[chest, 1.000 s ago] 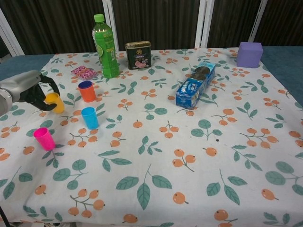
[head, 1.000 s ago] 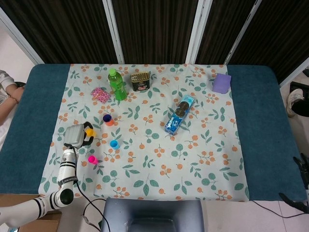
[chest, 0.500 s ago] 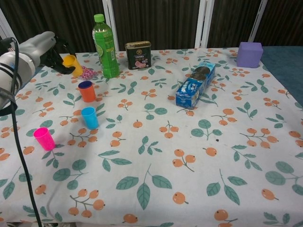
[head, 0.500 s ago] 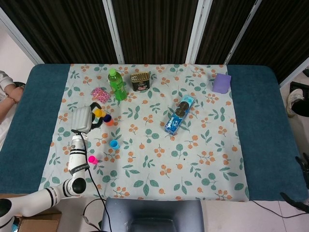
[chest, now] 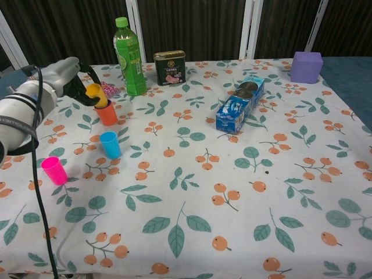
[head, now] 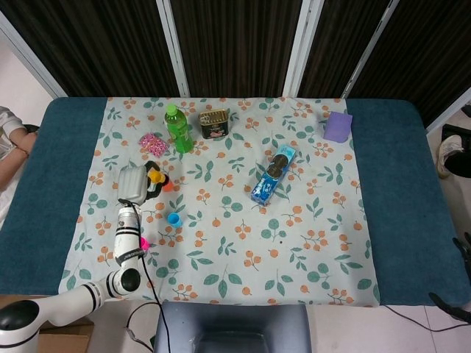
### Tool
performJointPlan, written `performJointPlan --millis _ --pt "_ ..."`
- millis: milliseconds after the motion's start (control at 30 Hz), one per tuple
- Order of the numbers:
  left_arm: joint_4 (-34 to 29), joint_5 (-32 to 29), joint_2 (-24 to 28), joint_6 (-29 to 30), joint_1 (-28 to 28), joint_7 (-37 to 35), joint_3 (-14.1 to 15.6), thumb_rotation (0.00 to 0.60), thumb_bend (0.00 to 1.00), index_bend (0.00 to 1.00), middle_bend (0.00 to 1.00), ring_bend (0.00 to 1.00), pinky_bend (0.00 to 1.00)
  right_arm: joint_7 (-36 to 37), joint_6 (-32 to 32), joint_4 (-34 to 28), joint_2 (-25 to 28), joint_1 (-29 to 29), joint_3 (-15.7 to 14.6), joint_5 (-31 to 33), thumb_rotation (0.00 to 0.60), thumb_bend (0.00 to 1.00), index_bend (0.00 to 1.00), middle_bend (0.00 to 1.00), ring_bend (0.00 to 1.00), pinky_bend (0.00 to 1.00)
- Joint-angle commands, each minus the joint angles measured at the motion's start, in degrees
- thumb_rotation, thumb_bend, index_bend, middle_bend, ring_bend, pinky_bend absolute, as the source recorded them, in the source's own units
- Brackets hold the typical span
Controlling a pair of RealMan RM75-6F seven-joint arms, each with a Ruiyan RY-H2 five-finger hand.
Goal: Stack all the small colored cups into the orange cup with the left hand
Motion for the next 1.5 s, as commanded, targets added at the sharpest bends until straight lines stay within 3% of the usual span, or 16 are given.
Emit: performJointPlan --millis 33,267,333,433,500,633,733,867,1033,1233,1500 --pt "0.99 -0.04 -0.89 -0.57 -0.31 -0.15 0.08 0.600 0.34 0.53 1.00 1.00 1.00 0.04 0.07 0.00 0.01 -0.04 0.00 0.01 0.600 0.19 0.00 0.00 0.00 0.00" --pt "1.48 0.20 -1.85 -1.14 -0.63 0.56 0.40 0.600 0.34 0.48 1.00 1.00 1.00 0.27 0.20 0.06 0.08 -0.09 0.04 -0.02 0.600 0.19 0.00 0.00 0.00 0.00" --pt "1.29 -0.48 -1.82 -1.72 -0.64 1.45 0.46 0.600 0.34 0.36 1.00 1.00 1.00 0.34 0.20 0.07 0.09 -0.10 0.05 0.00 0.600 0.19 0.00 0.00 0.00 0.00" --pt "0.94 -0.87 -1.73 -1.90 -0.68 2.05 0.33 0.600 0.35 0.08 1.00 1.00 1.00 0.43 0.27 0.10 0.12 -0.12 0.03 -0.06 0.600 0.19 0.00 0.00 0.00 0.00" --pt "0.22 -0.64 -1.41 -1.72 -0.59 2.13 0.32 0.600 0.35 0.00 1.00 1.00 1.00 0.46 0.26 0.10 0.13 -0.13 0.02 -0.09 0.600 0.19 0.00 0.00 0.00 0.00" --pt "-4.13 0.77 0.61 -0.82 0.40 2.10 0.98 0.600 0.35 0.00 1.00 1.00 1.00 0.42 0.25 0.10 0.12 -0.13 0.02 -0.11 0.600 0.19 0.00 0.00 0.00 0.00" --pt "-12.08 2.53 4.20 0.14 2.47 2.04 2.58 0.600 0.35 0.01 1.00 1.00 1.00 0.31 0.12 0.09 0.08 -0.08 -0.05 -0.20 0.600 0.19 0.00 0.00 0.00 0.00" --pt "-26.35 4.58 10.73 1.32 6.36 3.10 6.67 0.600 0.35 0.08 1.00 1.00 1.00 -0.30 -0.27 0.02 -0.10 0.07 -0.22 -0.42 0.600 0.19 0.00 0.00 0.00 0.00" --pt "-36.31 6.34 14.73 1.59 8.73 4.19 11.04 0.600 0.35 0.11 1.00 1.00 1.00 -1.08 -0.68 -0.11 -0.35 0.25 -0.49 -0.89 0.600 0.19 0.00 0.00 0.00 0.00" --pt "-34.88 8.46 12.43 3.24 8.88 6.69 13.77 0.600 0.35 0.17 1.00 1.00 1.00 -1.08 -0.52 -0.04 -0.34 0.22 -0.73 -1.39 0.600 0.19 0.00 0.00 0.00 0.00" --pt "-27.97 6.82 8.71 2.94 8.40 6.64 13.21 0.600 0.35 0.23 1.00 1.00 1.00 0.06 0.03 0.25 0.03 0.02 -0.67 -1.34 0.600 0.19 0.00 0.00 0.00 0.00"
